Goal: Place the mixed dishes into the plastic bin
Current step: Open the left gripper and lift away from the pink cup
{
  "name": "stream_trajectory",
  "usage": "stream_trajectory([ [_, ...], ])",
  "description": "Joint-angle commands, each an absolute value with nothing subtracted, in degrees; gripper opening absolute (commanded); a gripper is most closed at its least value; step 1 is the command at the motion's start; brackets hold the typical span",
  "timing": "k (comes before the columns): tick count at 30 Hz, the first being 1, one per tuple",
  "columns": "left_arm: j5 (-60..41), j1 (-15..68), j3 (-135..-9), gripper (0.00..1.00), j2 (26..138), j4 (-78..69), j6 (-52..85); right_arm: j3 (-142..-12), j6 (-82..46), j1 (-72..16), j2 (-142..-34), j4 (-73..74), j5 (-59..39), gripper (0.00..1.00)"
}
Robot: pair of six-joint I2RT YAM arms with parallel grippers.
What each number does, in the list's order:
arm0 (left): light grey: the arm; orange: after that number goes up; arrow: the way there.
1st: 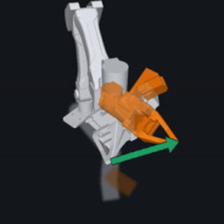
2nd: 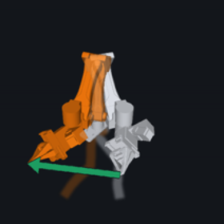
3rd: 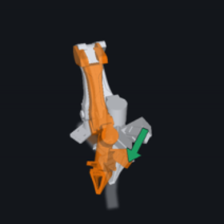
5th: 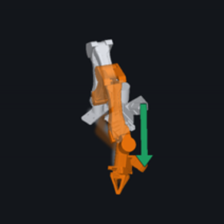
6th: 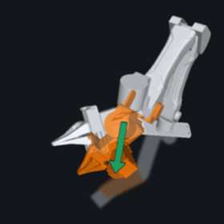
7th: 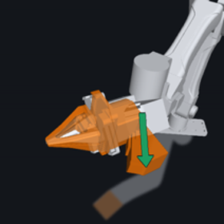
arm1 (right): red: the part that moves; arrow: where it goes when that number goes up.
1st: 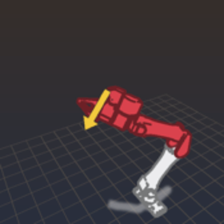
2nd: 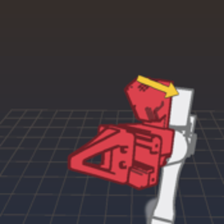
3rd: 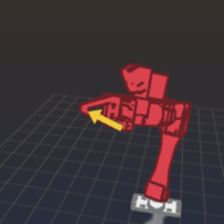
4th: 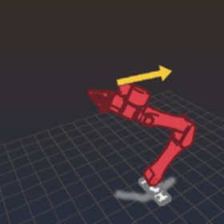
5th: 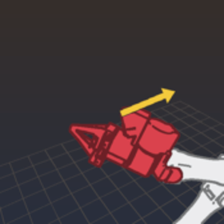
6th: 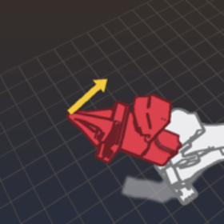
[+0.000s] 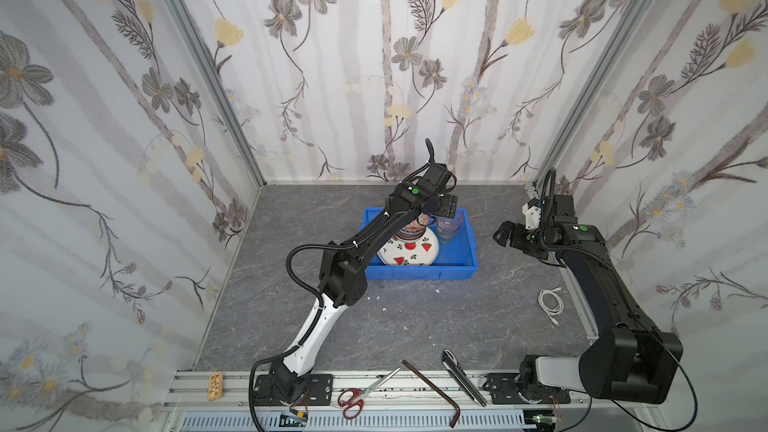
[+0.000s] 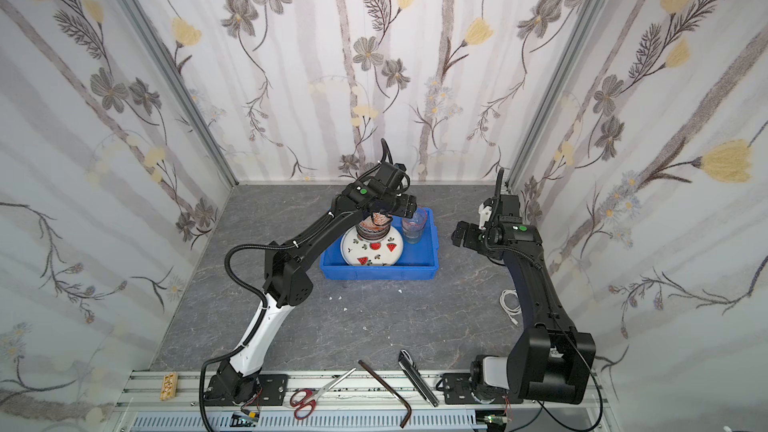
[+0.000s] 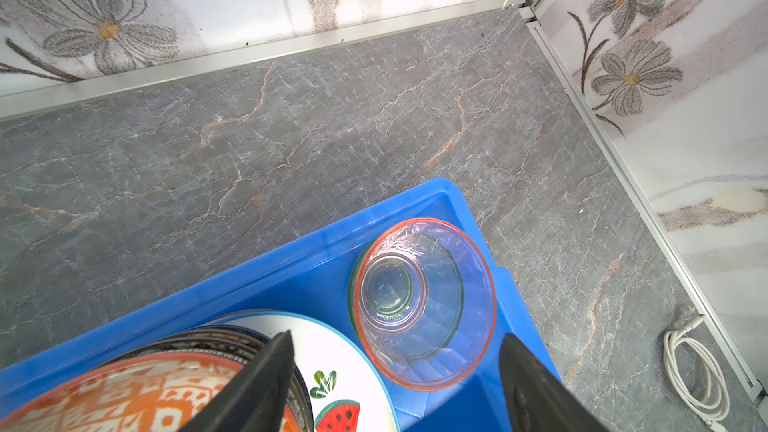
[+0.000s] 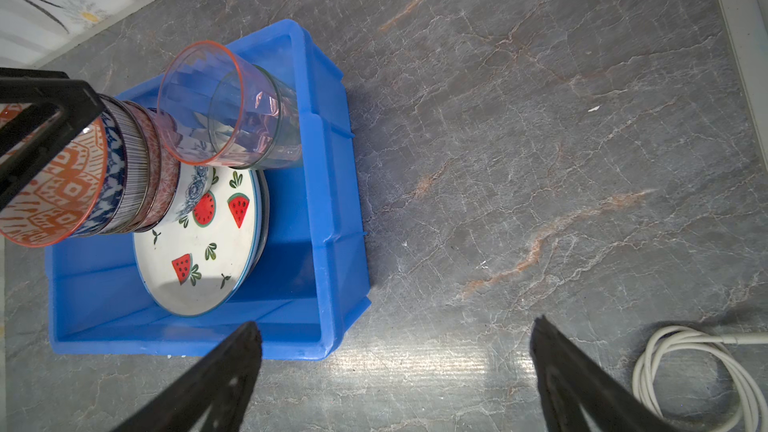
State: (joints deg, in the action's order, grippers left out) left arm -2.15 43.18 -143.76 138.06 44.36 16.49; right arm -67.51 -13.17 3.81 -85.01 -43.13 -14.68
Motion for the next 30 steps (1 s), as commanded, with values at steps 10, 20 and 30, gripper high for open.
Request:
stream_trajectory([
  [10,-2.4,40.6,-140.2,1.00,130.7,44.1,15.9,-68.7,-12.4,4.0,-81.8,-40.4,-14.1,1.00],
  [20,2.2,39.0,-129.2,1.00,118.6,43.8,13.0,-70.5,-15.7,4.2,-79.0,-39.4,-13.7,1.00],
  [30,2.1,32.9,-111.0,1.00,104.1,37.4,13.0,-69.8,-17.0,4.2,-76.3,-36.1,-11.1,1.00],
])
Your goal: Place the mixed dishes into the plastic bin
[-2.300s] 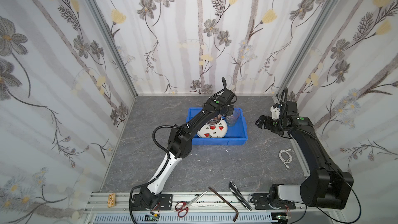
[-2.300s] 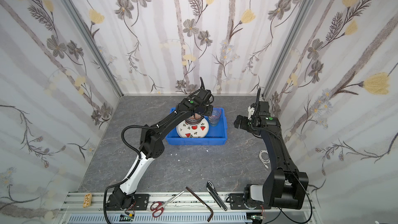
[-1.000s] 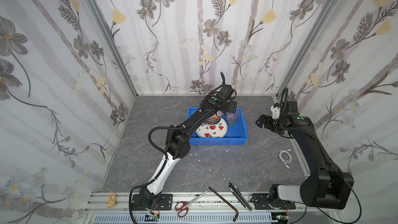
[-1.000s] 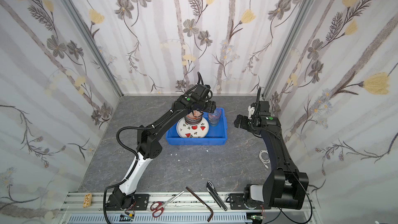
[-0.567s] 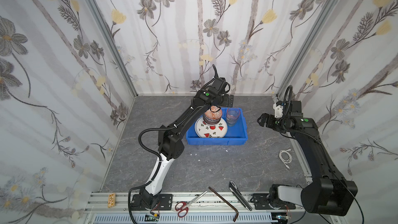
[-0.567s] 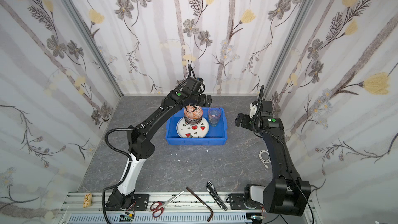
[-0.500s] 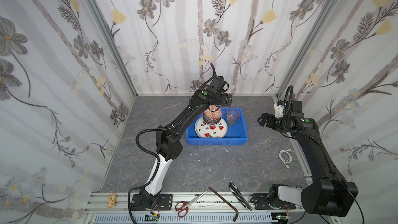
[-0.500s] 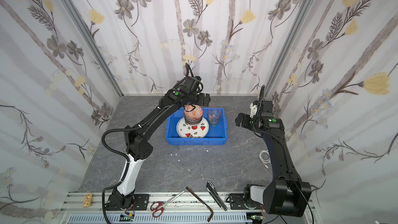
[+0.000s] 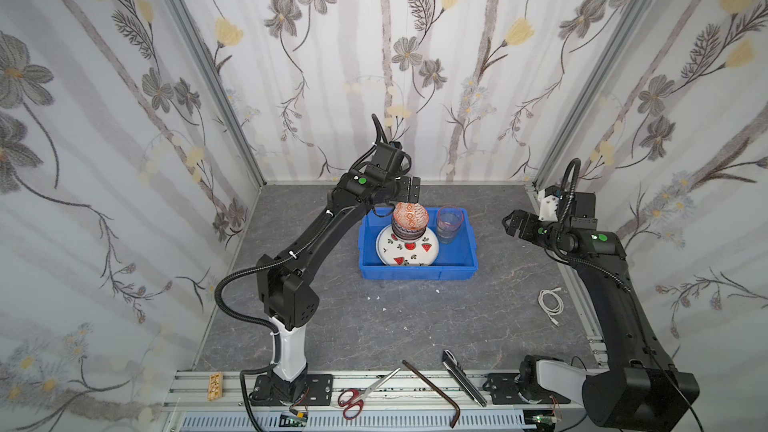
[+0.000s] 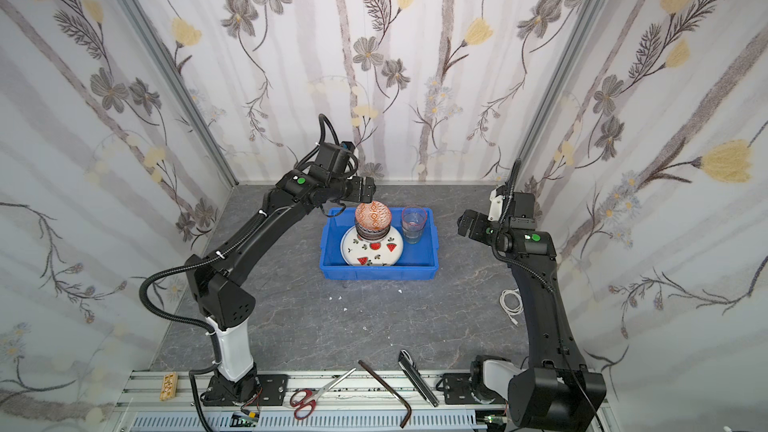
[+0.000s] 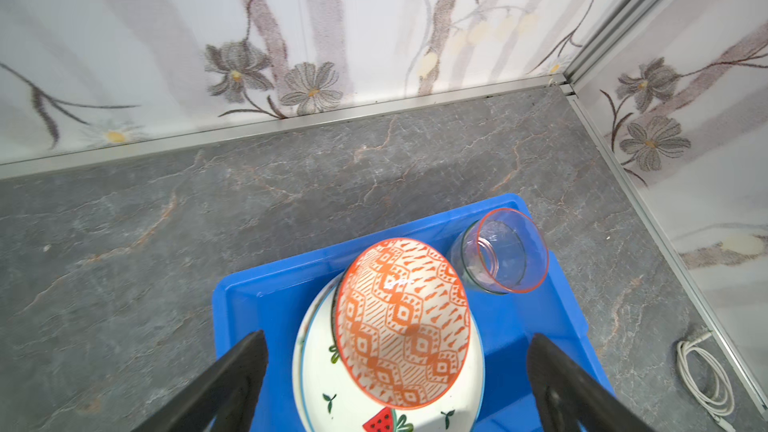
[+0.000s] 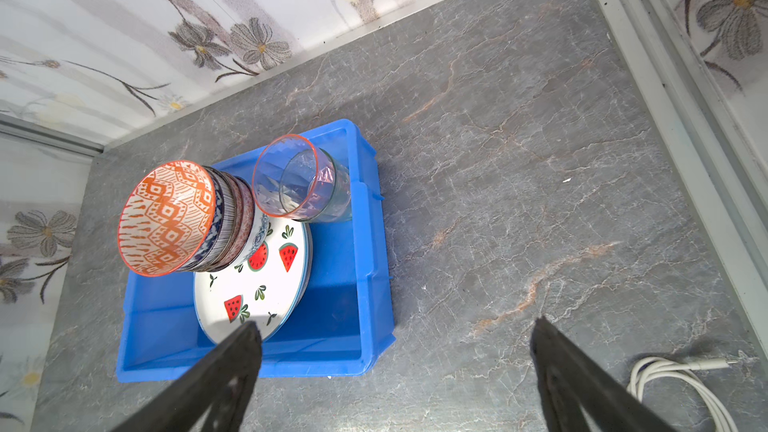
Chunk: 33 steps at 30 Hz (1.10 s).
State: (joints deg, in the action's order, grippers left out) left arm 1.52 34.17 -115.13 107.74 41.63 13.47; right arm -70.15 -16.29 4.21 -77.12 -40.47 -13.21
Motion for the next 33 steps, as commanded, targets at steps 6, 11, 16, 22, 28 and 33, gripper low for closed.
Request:
stream_trajectory([
  [6,0.6,26.1,-90.7,1.00,89.4,25.3,14.8,-66.5,-16.8,4.2,-74.7,-30.8,-10.1,1.00],
  [11,5.6,21.0,-77.7,1.00,77.8,20.5,14.1,-63.5,-17.4,4.2,-72.0,-26.7,-7.7,1.00],
  [16,9.6,16.8,-65.6,1.00,66.5,15.8,12.5,-58.3,-18.1,4.2,-66.9,-19.2,-5.4,1.00],
  [22,18.4,16.4,-53.5,1.00,57.4,10.5,9.7,-56.5,-17.4,4.2,-66.4,-15.9,-5.1,1.00],
  [28,22.5,16.4,-40.8,1.00,50.3,1.3,9.4,-54.9,-17.0,4.3,-67.9,-13.7,-8.1,1.00],
  [33,24.8,16.1,-26.4,1.00,44.4,-18.8,4.6,-51.1,-17.1,4.3,-65.4,-8.7,-6.4,1.00],
])
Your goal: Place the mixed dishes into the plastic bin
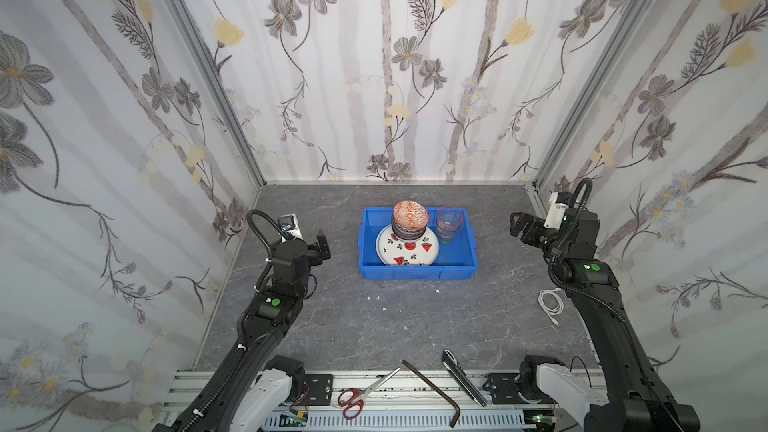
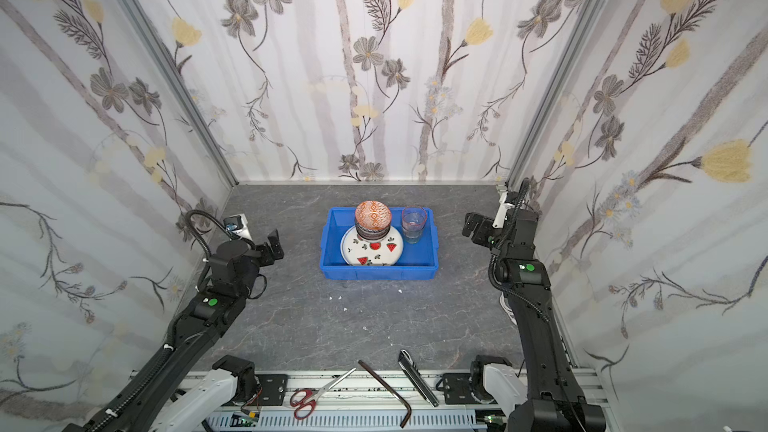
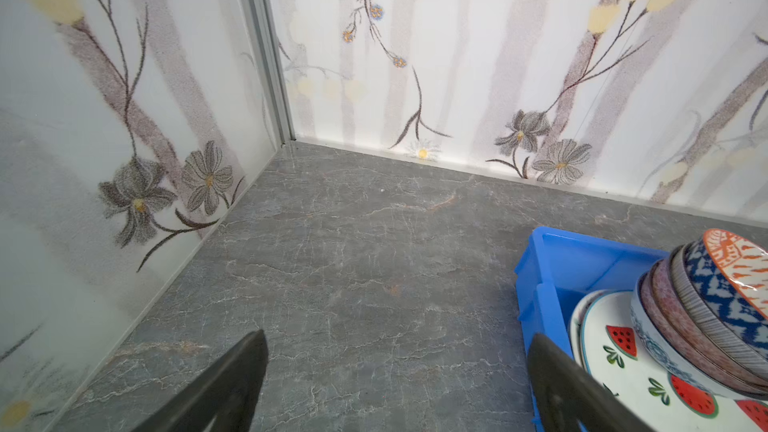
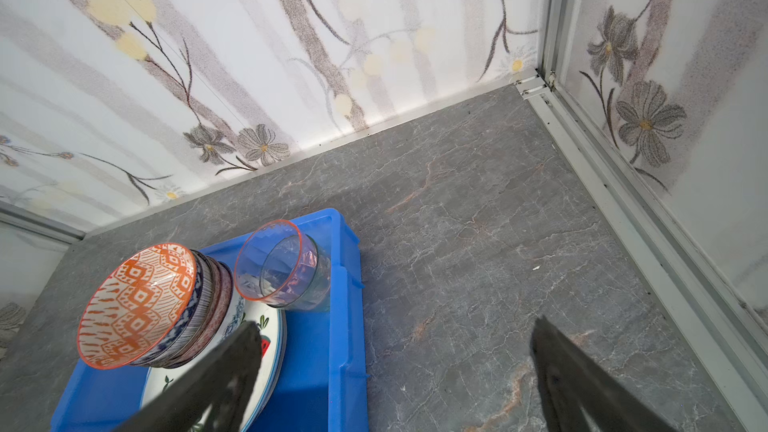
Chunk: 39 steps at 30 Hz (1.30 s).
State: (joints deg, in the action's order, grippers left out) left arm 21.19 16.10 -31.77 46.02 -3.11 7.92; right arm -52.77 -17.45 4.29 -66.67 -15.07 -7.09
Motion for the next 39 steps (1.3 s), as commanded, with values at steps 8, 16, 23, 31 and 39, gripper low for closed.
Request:
stream_trajectory([
  [8,25.1,14.8,-20.7,1.00,51.7,-30.0,3.3,-35.3,-14.0,4.3,-56.1,12.8,-3.9,1.00],
  [16,28.8,13.9,-13.5,1.00,62.7,-56.1,1.8,-27.1,-11.8,4.3,-54.4,21.9,-3.8,1.00],
  [23,22.8,11.3,-11.4,1.00,71.1,-65.2,-1.0,-21.8,-11.5,4.3,-55.3,29.6,-4.1,1.00],
  [31,17.4,8.8,-10.4,1.00,79.8,-73.3,-1.5,-17.2,-8.2,4.3,-57.3,36.4,-1.8,1.00],
  [39,17.0,7.1,-7.5,1.00,89.7,-87.8,0.4,-12.5,-2.0,4.3,-62.9,47.9,-3.4,1.00],
])
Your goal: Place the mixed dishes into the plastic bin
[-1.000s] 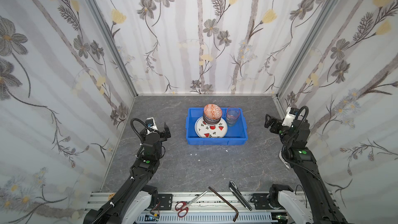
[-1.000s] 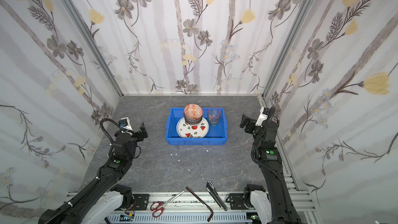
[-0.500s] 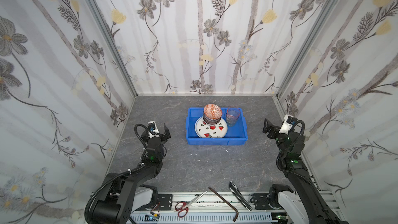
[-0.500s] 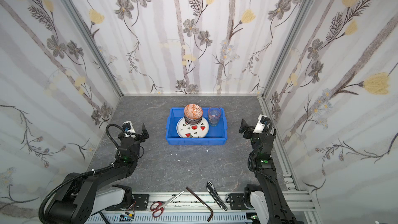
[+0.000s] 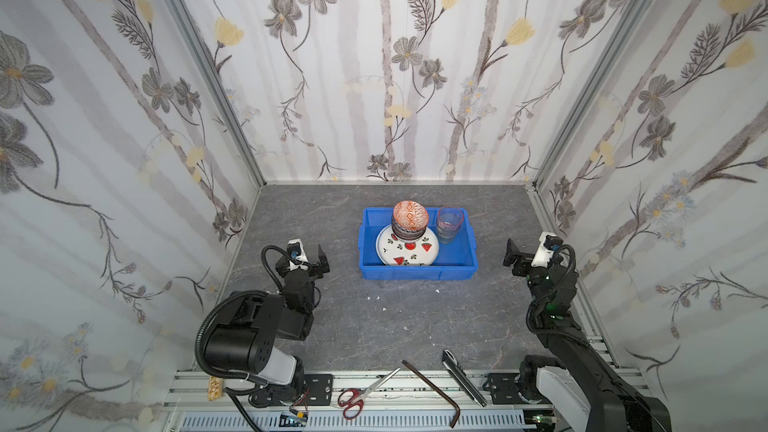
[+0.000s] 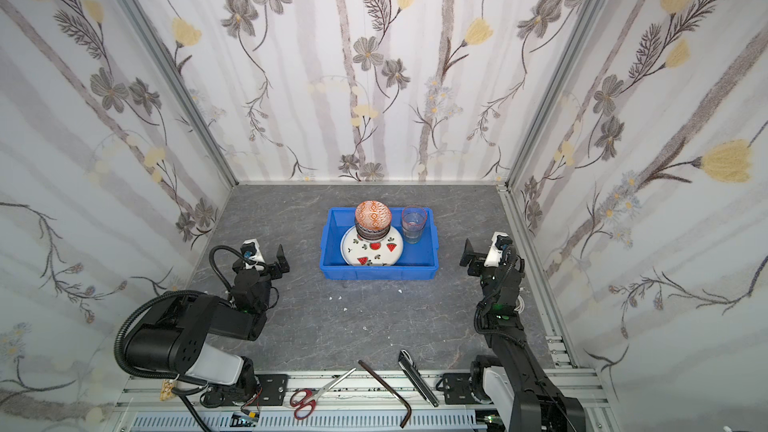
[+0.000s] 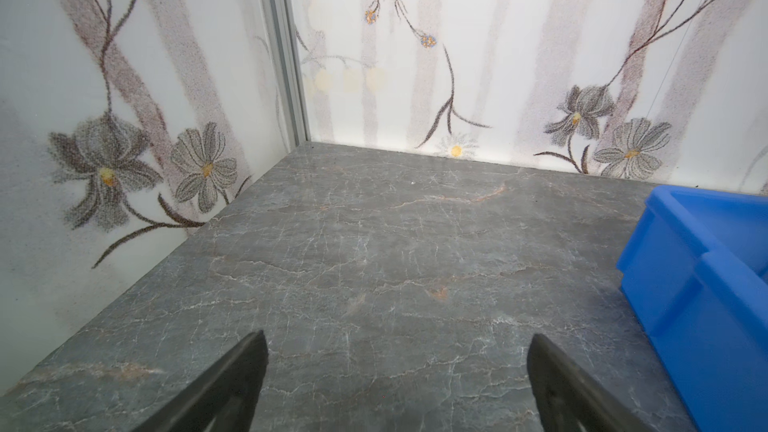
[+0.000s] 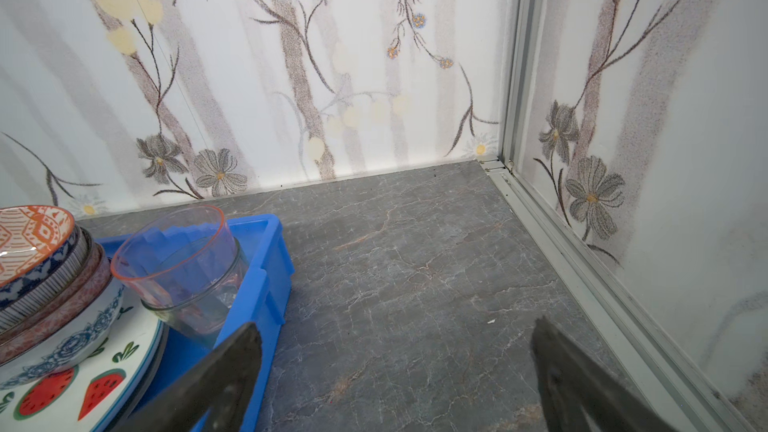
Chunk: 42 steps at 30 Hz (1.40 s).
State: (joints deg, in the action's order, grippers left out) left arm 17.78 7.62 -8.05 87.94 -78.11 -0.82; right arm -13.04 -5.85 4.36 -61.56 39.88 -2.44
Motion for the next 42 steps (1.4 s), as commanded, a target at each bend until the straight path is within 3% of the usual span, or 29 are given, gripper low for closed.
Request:
stream_trajectory([
  [1,16.5,6.9,-7.6,1.00,90.6,-88.4,0.4,-12.0,-2.1,4.3,-63.9,49.6,-3.1,1.00],
  [14,9.4,5.0,-9.7,1.00,91.3,-85.2,0.2,-11.3,-4.4,3.7,-75.6,64.2,-1.8,1.00],
  [21,8.4,4.4,-11.3,1.00,91.1,-82.1,0.5,-10.1,-2.5,0.4,-87.0,78.8,0.2,1.00],
  [23,7.8,4.1,-12.1,1.00,91.1,-80.4,0.7,-12.7,-1.0,-1.0,-85.2,70.1,2.1,1.00],
  [28,5.4,2.0,-14.2,1.00,90.8,-75.8,2.7,-12.8,-2.3,-1.1,-86.1,71.7,5.5,1.00],
  [42,5.3,1.9,-14.0,1.00,90.6,-75.7,2.9,-12.6,-2.1,-0.8,-86.5,72.6,2.8,1.00],
])
